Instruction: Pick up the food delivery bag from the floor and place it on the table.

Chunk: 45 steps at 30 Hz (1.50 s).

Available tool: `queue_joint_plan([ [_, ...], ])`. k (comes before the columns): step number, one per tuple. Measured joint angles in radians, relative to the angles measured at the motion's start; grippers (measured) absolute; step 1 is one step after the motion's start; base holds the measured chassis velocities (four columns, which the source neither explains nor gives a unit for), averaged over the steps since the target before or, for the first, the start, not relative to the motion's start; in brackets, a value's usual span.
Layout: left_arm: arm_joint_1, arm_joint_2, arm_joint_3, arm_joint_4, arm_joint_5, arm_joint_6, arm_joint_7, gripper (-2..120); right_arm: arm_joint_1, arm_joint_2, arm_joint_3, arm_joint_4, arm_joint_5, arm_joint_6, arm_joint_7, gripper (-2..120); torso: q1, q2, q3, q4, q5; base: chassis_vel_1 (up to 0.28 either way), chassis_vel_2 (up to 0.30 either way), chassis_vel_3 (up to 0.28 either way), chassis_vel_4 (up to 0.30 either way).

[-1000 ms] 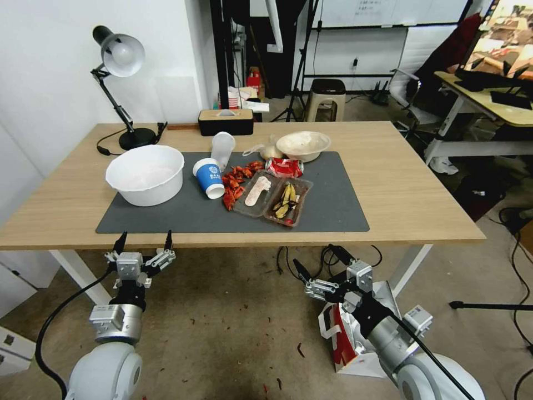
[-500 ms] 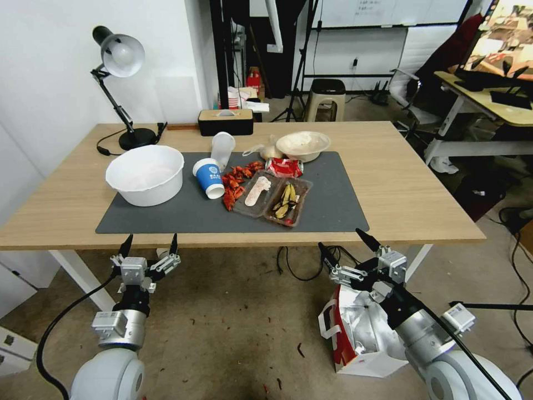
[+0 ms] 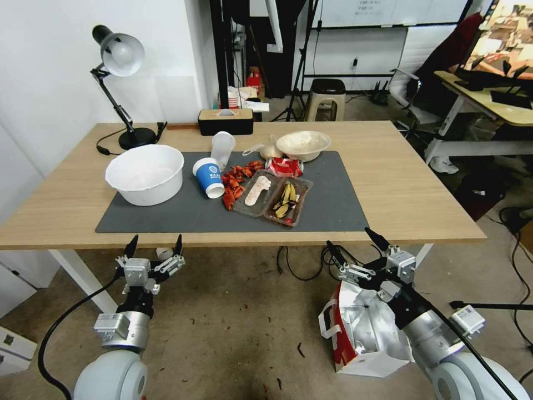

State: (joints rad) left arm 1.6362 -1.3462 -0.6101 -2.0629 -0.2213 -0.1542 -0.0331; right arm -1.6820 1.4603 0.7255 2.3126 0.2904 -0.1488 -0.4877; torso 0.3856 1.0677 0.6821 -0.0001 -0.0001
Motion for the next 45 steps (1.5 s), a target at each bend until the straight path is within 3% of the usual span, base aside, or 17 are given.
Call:
queue_joint_plan([
  [45, 0.002, -0.004, -0.005, 0.019, -0.017, -0.014, 0.006, 100, -0.003, 0.014, -0.003, -0.007, -0.001, 0.001, 0.002, 100, -0.098, -0.227, -0.129, 0.0001, 0.0001, 0.000, 0.000, 0.000, 0.000],
])
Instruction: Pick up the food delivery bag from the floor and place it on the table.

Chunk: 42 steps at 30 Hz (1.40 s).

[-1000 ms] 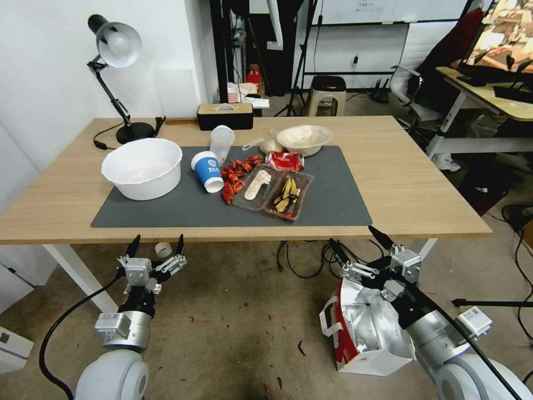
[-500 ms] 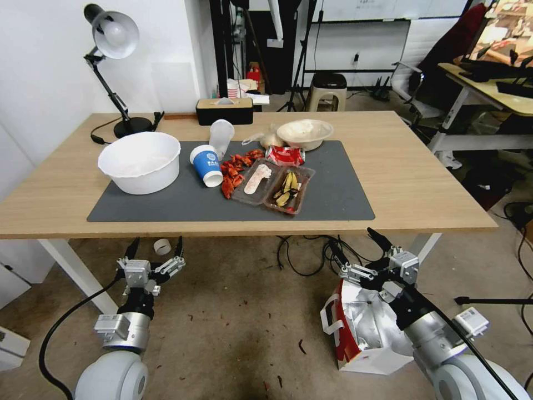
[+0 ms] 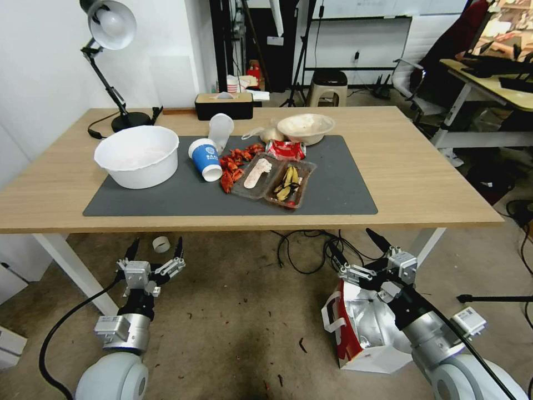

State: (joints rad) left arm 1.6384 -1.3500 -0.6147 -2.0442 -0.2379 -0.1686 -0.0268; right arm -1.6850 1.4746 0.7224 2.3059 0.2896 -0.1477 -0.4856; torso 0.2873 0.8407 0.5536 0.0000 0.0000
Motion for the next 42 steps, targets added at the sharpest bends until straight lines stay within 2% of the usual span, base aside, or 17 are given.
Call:
queue_joint_plan([
  [22, -0.003, 0.002, 0.006, 0.007, -0.012, -0.010, 0.010, 100, -0.003, 0.008, 0.000, 0.002, -0.006, 0.001, 0.000, 100, -0.037, -0.087, -0.051, 0.0000, 0.0000, 0.000, 0.000, 0.000, 0.000],
  [28, -0.002, 0.001, 0.008, 0.009, -0.013, -0.012, 0.011, 100, -0.004, 0.009, 0.002, 0.003, -0.006, 0.002, 0.000, 100, -0.052, -0.124, -0.073, 0.0000, 0.0000, 0.000, 0.000, 0.000, 0.000],
  [42, -0.002, 0.001, 0.014, 0.018, -0.013, -0.013, 0.012, 100, -0.003, 0.012, 0.005, 0.001, -0.008, 0.002, 0.000, 100, -0.075, -0.182, -0.107, 0.0000, 0.0000, 0.000, 0.000, 0.000, 0.000],
])
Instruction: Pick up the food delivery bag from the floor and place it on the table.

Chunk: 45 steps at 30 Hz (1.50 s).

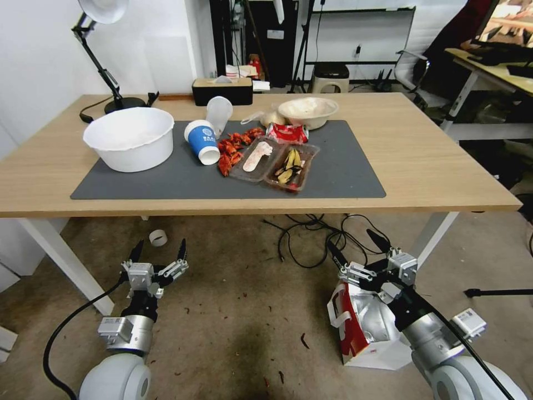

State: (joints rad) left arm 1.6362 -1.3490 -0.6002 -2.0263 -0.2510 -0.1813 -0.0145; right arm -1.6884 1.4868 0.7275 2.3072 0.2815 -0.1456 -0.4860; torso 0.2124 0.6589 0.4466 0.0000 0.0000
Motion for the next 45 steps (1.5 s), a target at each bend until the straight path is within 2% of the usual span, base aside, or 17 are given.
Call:
queue_joint_plan([
  [40, 0.014, -0.003, 0.005, -0.003, 0.000, -0.017, 0.007, 100, -0.010, 0.003, 0.011, 0.015, -0.004, 0.008, 0.000, 100, -0.066, -0.170, -0.104, 0.0000, 0.0000, 0.000, 0.000, 0.000, 0.000],
  [45, 0.015, -0.003, 0.005, -0.003, 0.000, -0.019, 0.008, 100, -0.010, 0.003, 0.012, 0.015, -0.003, 0.008, 0.000, 100, -0.069, -0.178, -0.110, 0.0000, 0.0000, 0.000, 0.000, 0.000, 0.000],
])
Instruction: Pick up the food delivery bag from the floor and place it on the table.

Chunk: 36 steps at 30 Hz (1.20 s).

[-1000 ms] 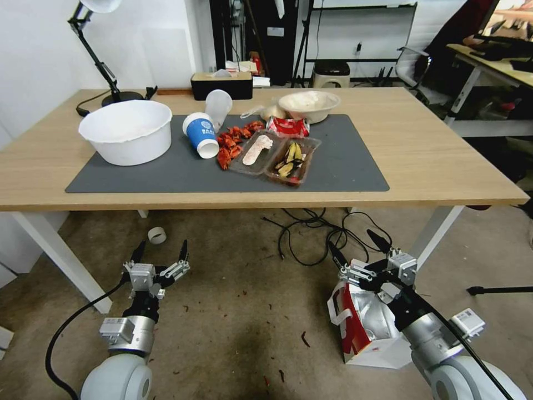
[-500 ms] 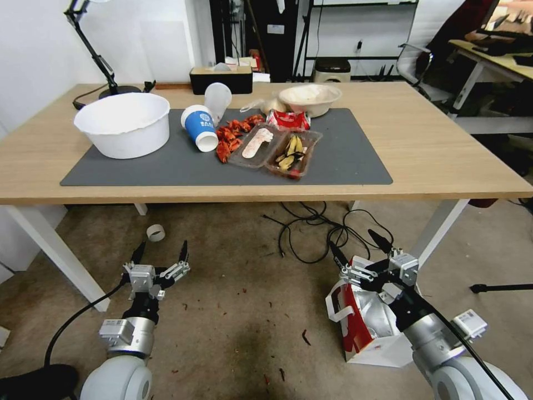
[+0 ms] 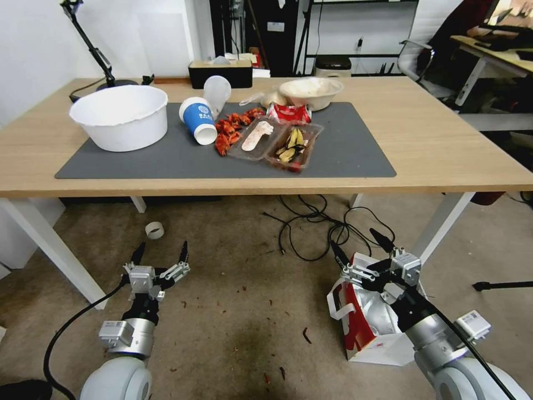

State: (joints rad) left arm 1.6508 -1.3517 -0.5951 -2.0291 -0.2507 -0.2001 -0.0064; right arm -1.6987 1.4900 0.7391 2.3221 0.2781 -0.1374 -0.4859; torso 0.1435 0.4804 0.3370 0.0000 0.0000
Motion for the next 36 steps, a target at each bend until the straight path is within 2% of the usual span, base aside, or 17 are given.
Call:
queue_joint_plan([
  [8, 0.000, 0.001, 0.002, 0.000, -0.002, -0.003, 0.003, 100, -0.001, 0.001, 0.003, 0.002, 0.002, 0.001, 0.000, 100, -0.015, -0.044, -0.029, 0.0000, -0.0001, 0.000, 0.000, 0.000, 0.000],
  [36, 0.008, -0.003, 0.008, 0.002, -0.007, -0.015, 0.007, 100, -0.015, 0.005, 0.004, 0.006, 0.001, 0.023, 0.002, 100, -0.052, -0.154, -0.102, 0.0000, 0.0000, 0.000, 0.000, 0.000, 0.000],
])
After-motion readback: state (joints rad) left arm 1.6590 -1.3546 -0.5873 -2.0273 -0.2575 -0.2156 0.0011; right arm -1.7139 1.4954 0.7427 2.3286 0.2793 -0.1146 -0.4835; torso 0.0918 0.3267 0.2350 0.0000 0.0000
